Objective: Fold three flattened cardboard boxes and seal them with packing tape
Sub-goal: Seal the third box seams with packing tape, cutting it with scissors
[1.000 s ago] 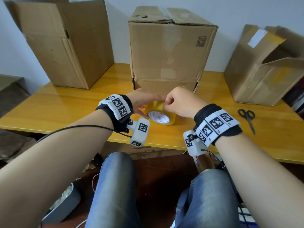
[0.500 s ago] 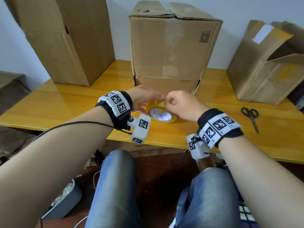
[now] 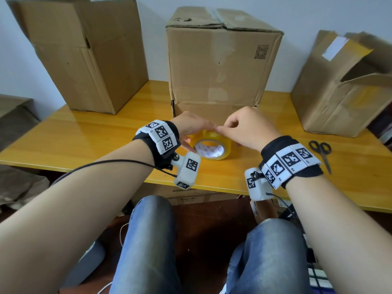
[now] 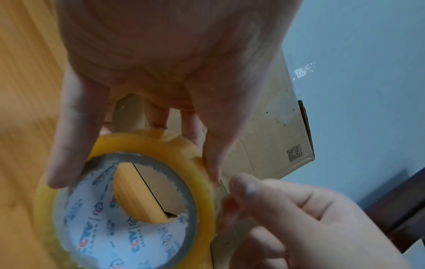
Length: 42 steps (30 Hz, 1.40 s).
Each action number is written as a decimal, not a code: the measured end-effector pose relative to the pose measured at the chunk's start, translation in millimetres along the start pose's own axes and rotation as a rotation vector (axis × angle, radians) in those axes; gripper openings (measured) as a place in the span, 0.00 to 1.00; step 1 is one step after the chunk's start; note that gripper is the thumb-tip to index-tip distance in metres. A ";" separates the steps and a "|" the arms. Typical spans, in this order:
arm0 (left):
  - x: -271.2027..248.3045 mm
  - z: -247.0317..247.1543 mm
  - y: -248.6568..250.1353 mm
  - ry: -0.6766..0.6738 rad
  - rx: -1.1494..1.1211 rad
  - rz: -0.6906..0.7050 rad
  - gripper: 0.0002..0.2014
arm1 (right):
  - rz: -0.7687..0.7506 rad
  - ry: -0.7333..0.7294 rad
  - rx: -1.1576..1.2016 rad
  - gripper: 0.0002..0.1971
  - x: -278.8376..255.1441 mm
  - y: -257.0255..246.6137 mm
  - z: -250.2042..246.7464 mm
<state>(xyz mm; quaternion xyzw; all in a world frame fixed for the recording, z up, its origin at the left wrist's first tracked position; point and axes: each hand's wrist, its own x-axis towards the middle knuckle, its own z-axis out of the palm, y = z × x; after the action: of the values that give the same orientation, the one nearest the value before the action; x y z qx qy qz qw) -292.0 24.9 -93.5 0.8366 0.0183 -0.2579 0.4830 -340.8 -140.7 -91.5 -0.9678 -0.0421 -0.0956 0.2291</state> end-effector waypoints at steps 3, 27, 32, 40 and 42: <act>-1.7 0.4 0.0 0.001 -0.007 -0.009 0.17 | 0.012 0.008 0.068 0.10 -0.6 -0.7 1.8; -7.4 4.9 -0.6 0.027 -0.029 0.013 0.18 | 0.028 -0.145 -0.120 0.16 11.4 -26.6 -1.4; -8.8 5.4 0.4 0.023 -0.028 0.026 0.20 | -0.054 -0.212 -0.146 0.09 12.6 -27.0 -1.3; -3.0 3.9 -1.5 0.027 -0.007 0.041 0.16 | -0.124 -0.273 -0.033 0.08 3.1 -16.7 7.1; -2.4 3.7 -2.1 0.021 -0.015 0.035 0.17 | -0.148 -0.284 0.003 0.06 0.3 -13.4 8.0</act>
<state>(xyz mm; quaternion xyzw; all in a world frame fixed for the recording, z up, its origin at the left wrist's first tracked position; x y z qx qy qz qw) -296.2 23.5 -95.6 0.8358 0.0107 -0.2405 0.4934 -340.8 -125.2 -92.6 -0.9655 -0.1456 0.0257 0.2145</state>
